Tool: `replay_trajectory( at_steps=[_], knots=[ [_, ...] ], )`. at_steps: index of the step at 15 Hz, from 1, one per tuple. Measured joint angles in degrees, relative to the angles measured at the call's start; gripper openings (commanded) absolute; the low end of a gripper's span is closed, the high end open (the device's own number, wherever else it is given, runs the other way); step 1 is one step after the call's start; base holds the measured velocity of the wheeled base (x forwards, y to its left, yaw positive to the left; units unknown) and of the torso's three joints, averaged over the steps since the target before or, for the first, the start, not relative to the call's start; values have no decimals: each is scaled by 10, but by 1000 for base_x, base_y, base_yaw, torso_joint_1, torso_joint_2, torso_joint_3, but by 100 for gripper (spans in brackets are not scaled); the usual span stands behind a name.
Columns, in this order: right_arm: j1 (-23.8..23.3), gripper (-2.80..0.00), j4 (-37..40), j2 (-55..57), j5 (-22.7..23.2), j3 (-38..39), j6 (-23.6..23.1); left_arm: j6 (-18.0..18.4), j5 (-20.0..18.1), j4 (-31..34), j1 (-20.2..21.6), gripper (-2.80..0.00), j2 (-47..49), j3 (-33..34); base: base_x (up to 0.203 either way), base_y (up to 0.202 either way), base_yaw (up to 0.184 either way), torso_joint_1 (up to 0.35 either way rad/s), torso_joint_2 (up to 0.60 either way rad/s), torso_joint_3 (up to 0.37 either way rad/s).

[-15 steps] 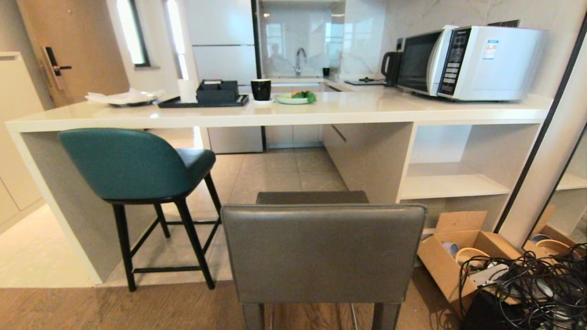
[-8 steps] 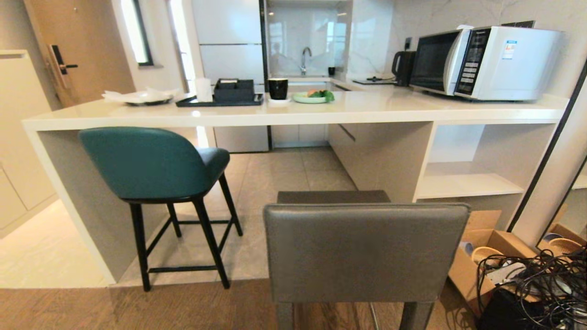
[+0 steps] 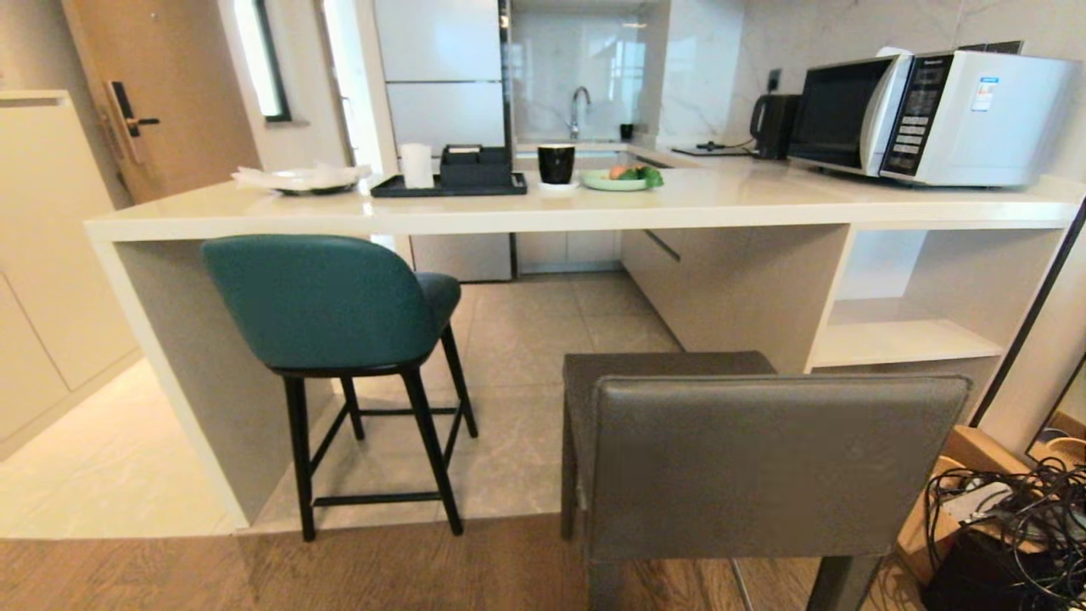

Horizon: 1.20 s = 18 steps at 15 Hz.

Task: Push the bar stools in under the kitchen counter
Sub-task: Pull the blue chair out from under the dining table

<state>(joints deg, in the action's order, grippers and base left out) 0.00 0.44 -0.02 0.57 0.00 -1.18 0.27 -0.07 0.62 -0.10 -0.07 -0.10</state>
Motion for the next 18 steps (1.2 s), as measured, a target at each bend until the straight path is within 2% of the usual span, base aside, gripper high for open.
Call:
replay_trajectory(
  at_steps=[18],
  knots=[
    [0, -280, 0, 0, -1, 0, 1, 0, 0, 0, 0, -280, 0, 0, 0, 197, -1, 3, 3, 2]
  ],
)
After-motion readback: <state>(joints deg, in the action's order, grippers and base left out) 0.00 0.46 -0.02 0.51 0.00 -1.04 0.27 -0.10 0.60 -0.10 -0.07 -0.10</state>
